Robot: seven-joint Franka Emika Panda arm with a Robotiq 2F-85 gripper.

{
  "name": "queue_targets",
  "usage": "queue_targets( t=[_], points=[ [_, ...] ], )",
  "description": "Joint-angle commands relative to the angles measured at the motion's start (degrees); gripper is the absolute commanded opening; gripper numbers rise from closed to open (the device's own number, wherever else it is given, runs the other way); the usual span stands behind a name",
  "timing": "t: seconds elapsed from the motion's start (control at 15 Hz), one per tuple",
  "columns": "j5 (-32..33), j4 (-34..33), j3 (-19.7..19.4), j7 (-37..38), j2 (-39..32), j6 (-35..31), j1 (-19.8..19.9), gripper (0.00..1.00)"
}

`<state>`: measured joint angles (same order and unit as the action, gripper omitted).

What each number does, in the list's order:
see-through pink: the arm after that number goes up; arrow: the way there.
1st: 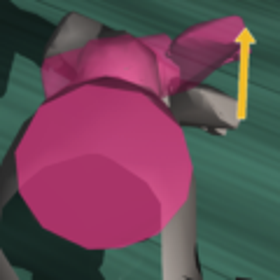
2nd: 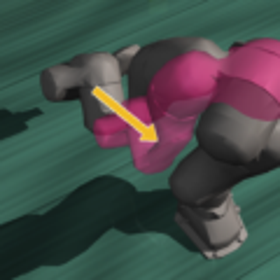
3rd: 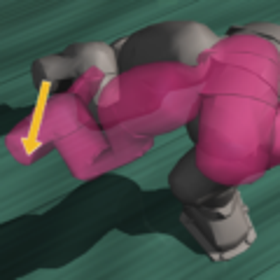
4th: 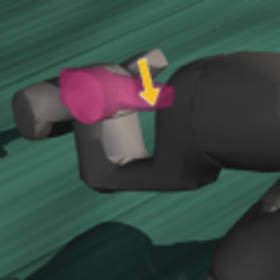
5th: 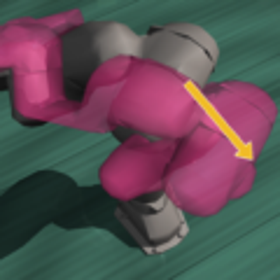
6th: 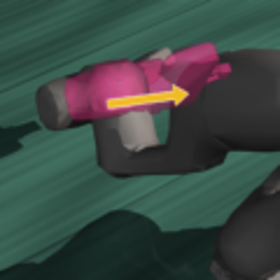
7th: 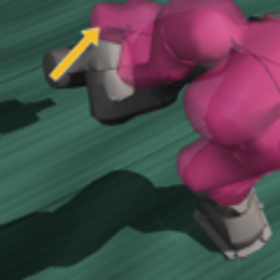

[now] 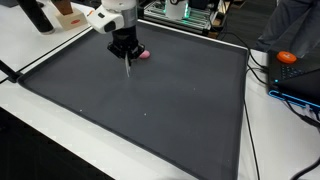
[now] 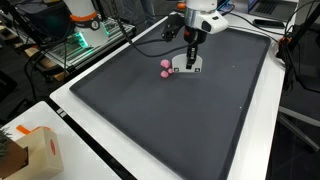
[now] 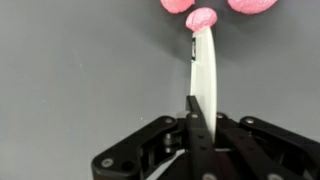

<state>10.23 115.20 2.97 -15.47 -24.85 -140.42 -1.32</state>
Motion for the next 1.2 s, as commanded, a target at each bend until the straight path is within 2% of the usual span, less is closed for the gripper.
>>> queue_targets(
  t=[0.0,0.53,0.87,1.13],
  points=[
    [-0.2,3.2,0.1,1.1,4.0,-1.0,-0.1,0.01],
    [-3.8,5.1,1.6,3.5,10.7,6.2,-1.0,0.01],
    [0.5,3.6,1.8,12.5,12.1,13.8,-5.3,0.01],
    [5.9,1.0,2.3,20.6,10.3,20.5,-9.3,0.01]
  ],
)
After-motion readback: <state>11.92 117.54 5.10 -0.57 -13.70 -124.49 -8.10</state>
